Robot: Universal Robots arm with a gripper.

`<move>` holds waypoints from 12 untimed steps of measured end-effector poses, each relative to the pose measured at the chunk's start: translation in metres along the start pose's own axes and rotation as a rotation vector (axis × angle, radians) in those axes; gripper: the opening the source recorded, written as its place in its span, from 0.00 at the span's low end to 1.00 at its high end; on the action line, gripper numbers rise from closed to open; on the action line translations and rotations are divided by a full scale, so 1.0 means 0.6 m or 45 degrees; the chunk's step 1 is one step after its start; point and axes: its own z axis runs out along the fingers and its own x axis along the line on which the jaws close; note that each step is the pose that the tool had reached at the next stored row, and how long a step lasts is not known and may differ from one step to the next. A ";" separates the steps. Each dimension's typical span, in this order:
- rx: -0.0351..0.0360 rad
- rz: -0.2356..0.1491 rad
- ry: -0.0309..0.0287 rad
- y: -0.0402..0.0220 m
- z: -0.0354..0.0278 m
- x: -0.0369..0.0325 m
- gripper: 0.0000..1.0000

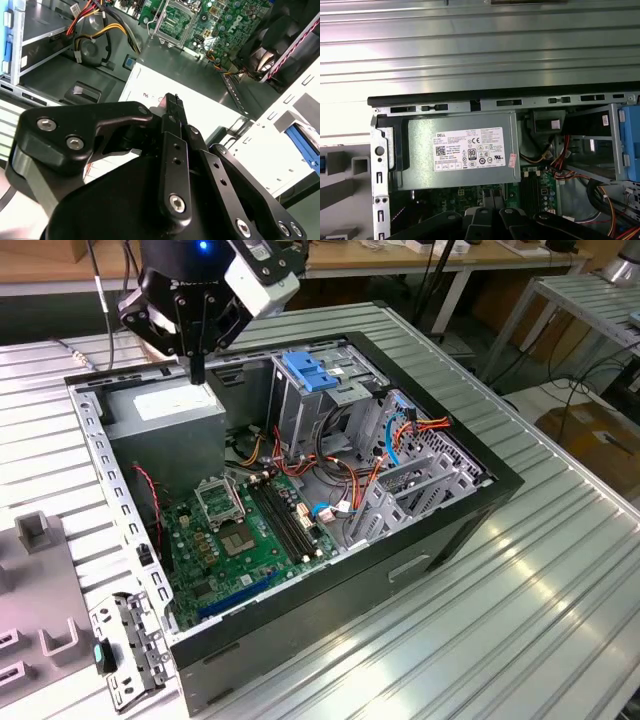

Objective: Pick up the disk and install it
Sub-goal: 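Reach for the disk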

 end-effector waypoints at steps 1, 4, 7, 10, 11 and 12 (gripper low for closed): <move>0.0001 0.000 0.0001 0.000 0.000 0.001 0.11; 0.0001 0.000 0.0006 0.000 0.000 0.004 0.11; 0.0001 0.000 0.0013 0.000 0.000 0.006 0.11; 0.0003 0.000 0.0022 -0.001 0.000 0.008 0.11; 0.0003 0.000 0.0026 -0.001 0.000 0.008 0.11; 0.0003 0.000 0.0029 -0.001 0.000 0.009 0.11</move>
